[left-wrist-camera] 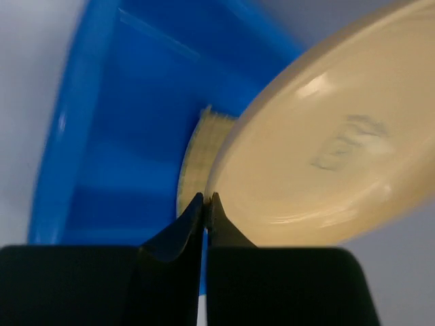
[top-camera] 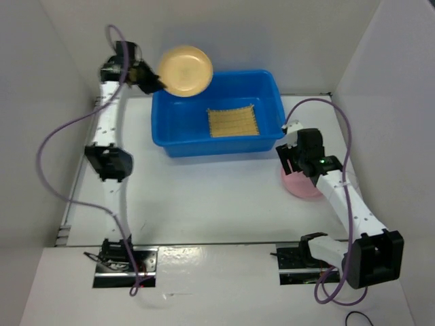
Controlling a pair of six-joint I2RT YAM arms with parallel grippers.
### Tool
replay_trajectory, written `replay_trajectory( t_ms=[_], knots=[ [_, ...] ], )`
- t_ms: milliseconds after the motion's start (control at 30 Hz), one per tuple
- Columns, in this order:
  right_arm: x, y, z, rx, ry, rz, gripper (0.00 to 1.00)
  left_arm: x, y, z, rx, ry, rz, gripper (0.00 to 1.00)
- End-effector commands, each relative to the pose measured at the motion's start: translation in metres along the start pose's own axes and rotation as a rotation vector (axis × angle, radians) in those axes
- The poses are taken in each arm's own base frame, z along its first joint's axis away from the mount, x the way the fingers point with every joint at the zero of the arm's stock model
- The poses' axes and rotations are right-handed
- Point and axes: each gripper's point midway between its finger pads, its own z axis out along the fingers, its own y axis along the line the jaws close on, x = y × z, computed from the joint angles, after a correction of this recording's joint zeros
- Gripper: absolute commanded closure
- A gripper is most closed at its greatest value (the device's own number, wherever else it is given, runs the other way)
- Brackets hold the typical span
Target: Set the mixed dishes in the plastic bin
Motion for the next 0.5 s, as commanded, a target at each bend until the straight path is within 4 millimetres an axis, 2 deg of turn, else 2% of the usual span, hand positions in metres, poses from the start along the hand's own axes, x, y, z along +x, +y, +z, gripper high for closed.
replay_trajectory(
  t_ms=[0,33,67,100,133,167,200,233,300,333,400,433,467],
  knots=[
    [-0.010,-0.005,-0.005,0.039,-0.055,0.024,0.23,0.062,-0.016,0.006,0.020,0.211,0.039,1.00],
    [-0.010,-0.005,-0.005,0.039,-0.055,0.024,0.23,0.075,-0.015,0.019,0.010,0.229,0.062,1.00],
    [-0.010,-0.005,-0.005,0.039,-0.055,0.024,0.23,0.086,-0.021,0.023,0.012,0.238,0.079,1.00],
    [-0.010,-0.005,-0.005,0.039,-0.055,0.024,0.23,0.107,-0.034,0.028,0.045,0.274,0.102,1.00],
    [-0.010,-0.005,-0.005,0.039,-0.055,0.024,0.23,0.118,-0.038,0.041,0.066,0.289,0.085,1.00],
    [-0.010,-0.005,-0.005,0.039,-0.055,0.024,0.23,0.128,-0.043,0.045,0.083,0.303,0.083,1.00],
    [-0.010,-0.005,-0.005,0.039,-0.055,0.024,0.23,0.147,-0.046,0.052,0.094,0.351,0.092,1.00],
    [-0.010,-0.005,-0.005,0.039,-0.055,0.024,0.23,0.161,-0.043,0.066,0.081,0.376,0.081,1.00],
    [-0.011,-0.006,-0.007,0.042,-0.064,0.026,0.23,0.177,-0.044,0.079,0.090,0.392,0.087,1.00],
    [-0.011,-0.006,-0.007,0.042,-0.064,0.026,0.23,0.195,-0.039,0.092,0.075,0.428,0.073,1.00],
    [-0.011,-0.006,-0.007,0.042,-0.064,0.026,0.23,0.208,-0.037,0.103,0.078,0.449,0.059,1.00],
    [-0.011,-0.006,-0.007,0.042,-0.064,0.026,0.23,0.225,-0.027,0.115,0.053,0.486,0.044,1.00],
    [-0.011,-0.006,-0.007,0.042,-0.064,0.026,0.23,0.230,-0.021,0.121,0.036,0.496,0.029,1.00]
  ],
)
